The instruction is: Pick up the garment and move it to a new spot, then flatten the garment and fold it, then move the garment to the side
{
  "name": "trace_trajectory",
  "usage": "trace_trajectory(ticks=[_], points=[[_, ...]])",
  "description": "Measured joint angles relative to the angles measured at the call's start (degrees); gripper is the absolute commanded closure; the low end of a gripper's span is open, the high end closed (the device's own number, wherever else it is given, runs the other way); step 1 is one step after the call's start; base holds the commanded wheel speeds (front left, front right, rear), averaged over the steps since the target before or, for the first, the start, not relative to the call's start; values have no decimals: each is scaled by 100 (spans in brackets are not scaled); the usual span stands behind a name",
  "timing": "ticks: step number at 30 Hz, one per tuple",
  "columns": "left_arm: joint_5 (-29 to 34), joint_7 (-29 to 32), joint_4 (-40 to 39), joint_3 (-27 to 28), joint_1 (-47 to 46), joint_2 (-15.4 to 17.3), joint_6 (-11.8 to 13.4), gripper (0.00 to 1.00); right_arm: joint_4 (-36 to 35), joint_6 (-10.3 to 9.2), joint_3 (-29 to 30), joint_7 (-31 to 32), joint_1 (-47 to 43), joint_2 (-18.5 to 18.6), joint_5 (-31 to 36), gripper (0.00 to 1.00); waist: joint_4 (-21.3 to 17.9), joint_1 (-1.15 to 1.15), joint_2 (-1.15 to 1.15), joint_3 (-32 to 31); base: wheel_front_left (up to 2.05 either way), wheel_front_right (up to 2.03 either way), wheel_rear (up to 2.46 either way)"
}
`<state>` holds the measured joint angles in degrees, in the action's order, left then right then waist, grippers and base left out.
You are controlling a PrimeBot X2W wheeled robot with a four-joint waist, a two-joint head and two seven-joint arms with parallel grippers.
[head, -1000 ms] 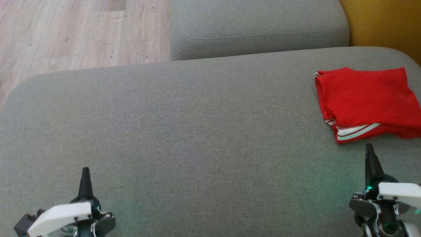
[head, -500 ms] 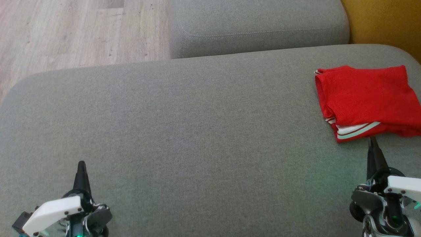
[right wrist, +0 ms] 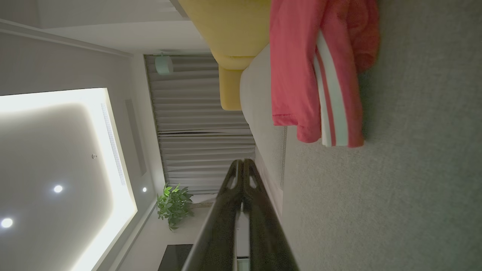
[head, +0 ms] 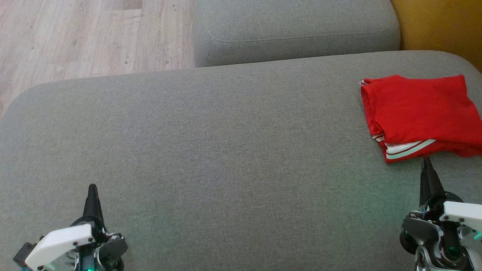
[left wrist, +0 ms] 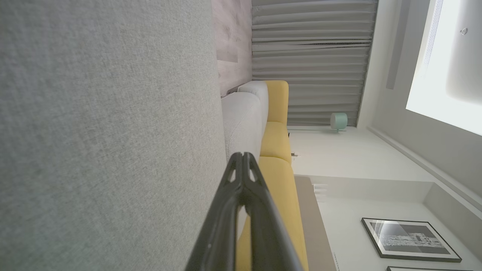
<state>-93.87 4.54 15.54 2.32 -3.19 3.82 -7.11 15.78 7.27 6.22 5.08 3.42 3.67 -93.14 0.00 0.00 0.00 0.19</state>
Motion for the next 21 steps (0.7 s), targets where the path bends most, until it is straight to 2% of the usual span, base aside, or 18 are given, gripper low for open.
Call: trace_trajectory(ticks=[21], points=[[8,44,0,58,0,-25,0,100,1,0,31,7,0,-20,1,100,0,0,0,-1,0,0,0]])
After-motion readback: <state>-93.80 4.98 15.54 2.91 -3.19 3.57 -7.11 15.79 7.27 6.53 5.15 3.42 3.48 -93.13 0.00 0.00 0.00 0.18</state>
